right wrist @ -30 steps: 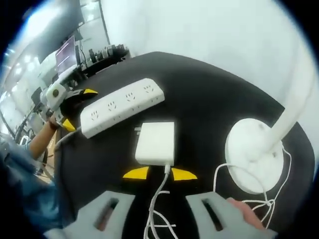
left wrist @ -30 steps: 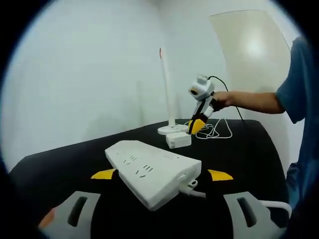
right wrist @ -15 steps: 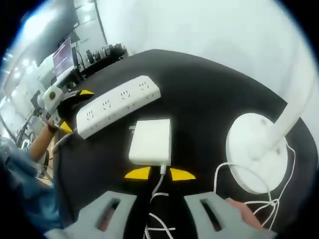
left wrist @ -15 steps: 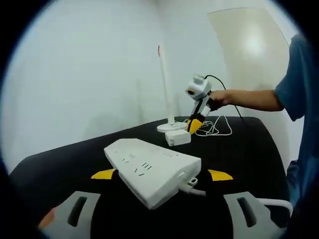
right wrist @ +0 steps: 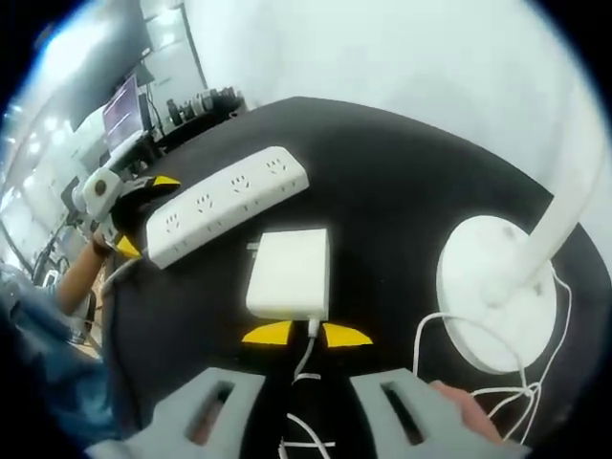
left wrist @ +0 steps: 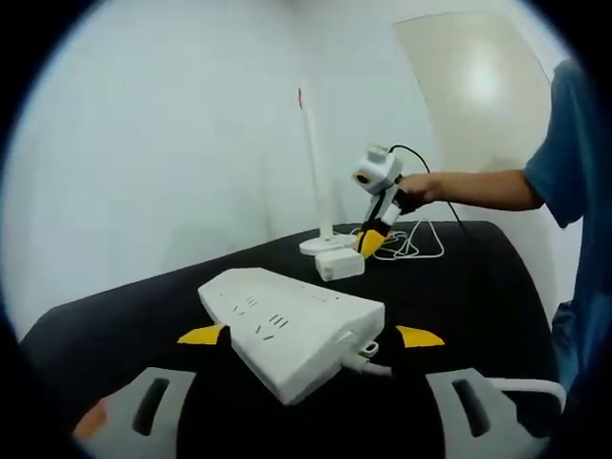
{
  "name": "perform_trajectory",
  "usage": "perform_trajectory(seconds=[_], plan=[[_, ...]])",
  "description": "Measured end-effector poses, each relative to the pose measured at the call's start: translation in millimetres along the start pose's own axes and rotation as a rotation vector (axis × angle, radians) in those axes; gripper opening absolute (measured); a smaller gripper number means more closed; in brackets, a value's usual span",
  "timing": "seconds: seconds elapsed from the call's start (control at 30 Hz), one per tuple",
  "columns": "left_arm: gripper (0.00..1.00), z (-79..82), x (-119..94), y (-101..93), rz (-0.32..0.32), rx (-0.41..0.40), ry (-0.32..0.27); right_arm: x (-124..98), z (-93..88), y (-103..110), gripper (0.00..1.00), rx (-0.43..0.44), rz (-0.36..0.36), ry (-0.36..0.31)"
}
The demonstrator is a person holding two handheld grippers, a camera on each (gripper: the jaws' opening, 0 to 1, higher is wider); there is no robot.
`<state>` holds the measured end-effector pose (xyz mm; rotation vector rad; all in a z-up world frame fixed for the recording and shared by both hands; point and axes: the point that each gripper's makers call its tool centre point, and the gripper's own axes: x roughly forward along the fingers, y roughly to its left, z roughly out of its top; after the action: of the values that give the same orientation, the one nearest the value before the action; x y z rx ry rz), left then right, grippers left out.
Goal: Insert the desk lamp plug into the socket, turn on the power strip switch, turn on the lamp switch, then turn off the lamp switch, turn off the power strip switch, and remove the plug from the socket.
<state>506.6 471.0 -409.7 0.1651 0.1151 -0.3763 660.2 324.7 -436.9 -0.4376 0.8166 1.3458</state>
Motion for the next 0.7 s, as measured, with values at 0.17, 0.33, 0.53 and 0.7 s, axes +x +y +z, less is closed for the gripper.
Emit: perform_trajectory(seconds=[0.17, 0.33, 0.53, 0.7], plan=[[0.57, -0.4, 1.9, -6.6, -0.022, 0.006, -0.004, 1.1, -0.4, -1.9, 0.12, 0.002, 0.0, -0.002], [0.57, -1.9, 2.4, -5.3, -0.02, -0.007, 0.004, 2.2, -0.7, -2.2, 0.12, 0.004, -0.001, -0.007], [0.57, -4.0, 3.3, -4.7, -0.019, -0.015, 0.012, 2.8, 0.2, -3.9, 0.12, 0.006, 0.0, -0.01], [0.57, -4.2, 3.6, -4.8, -0.018, -0.013, 0.012, 2.8, 1.2, -6.3, 0.1, -0.009, -0.018, -0.01]])
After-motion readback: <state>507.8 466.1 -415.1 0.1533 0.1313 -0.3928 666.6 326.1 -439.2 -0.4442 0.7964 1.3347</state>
